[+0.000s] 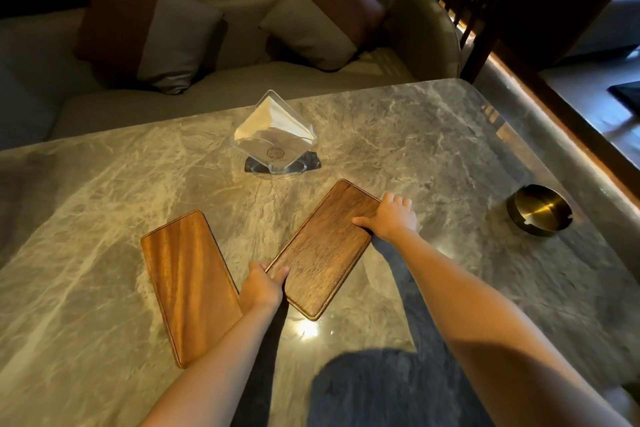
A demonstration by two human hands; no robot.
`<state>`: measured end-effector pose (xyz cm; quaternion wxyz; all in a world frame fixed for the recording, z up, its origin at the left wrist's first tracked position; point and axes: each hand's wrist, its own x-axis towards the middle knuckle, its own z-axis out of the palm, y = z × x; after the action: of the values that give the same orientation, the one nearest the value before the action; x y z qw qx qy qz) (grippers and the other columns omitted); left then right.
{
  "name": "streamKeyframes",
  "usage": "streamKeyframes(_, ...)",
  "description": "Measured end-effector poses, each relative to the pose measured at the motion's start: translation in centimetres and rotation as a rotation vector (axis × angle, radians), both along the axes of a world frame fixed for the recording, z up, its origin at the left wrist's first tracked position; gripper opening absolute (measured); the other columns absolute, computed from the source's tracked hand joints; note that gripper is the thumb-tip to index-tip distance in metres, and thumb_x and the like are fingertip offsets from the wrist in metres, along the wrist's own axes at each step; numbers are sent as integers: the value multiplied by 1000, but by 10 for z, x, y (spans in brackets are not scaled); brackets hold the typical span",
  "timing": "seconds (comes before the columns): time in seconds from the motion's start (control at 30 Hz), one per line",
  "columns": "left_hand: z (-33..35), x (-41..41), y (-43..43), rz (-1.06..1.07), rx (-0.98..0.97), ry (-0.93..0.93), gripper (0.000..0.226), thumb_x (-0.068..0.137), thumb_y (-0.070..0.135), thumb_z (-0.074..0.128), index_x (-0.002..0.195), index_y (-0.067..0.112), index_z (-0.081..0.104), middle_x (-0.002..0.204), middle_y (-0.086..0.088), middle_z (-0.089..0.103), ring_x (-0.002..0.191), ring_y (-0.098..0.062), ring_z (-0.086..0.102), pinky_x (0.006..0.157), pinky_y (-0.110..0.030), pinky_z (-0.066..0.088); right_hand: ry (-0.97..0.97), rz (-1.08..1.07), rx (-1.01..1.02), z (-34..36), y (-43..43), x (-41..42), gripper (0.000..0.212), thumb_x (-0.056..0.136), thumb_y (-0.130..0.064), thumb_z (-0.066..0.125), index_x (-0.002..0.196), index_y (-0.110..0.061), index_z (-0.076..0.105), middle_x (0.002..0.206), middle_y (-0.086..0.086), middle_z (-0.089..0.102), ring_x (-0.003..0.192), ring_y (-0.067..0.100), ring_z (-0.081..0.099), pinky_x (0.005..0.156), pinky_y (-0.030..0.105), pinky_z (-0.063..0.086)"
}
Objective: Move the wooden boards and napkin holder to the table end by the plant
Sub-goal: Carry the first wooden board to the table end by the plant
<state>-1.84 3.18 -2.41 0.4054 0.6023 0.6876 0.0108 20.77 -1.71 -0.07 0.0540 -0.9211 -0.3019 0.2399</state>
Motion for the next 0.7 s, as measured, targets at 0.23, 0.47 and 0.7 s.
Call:
streamKeyframes(0.23, 20, -32, 30, 53, 76, -154, 39, 86, 30, 63, 109, 2, 48, 109, -21, 61, 101, -37, 57, 76, -36, 40, -30, -42, 107, 31, 22, -34, 90, 72, -61, 66, 132, -2, 37, 139, 17, 44, 132, 33, 35, 106, 43, 39)
streamKeyframes(0.47, 47, -97, 66, 158, 183, -189, 42, 82, 31, 68, 105, 1, 50, 105, -26, 64, 96, -39, 60, 75, -40, 45, -53, 40, 241, 66, 72, -96, 84, 73, -58, 68, 126, 1, 41, 132, 19, 48, 126, 33, 43, 101, 42, 43)
streamKeyframes(0.7, 64, -204, 94, 343, 234, -181, 37, 82, 34, 68, 97, 5, 50, 105, -20, 66, 96, -35, 61, 73, -36, 43, -26, 227, 295, 90, 145, -201, 83, 71, -57, 70, 126, -1, 43, 130, 19, 50, 124, 34, 46, 99, 44, 46)
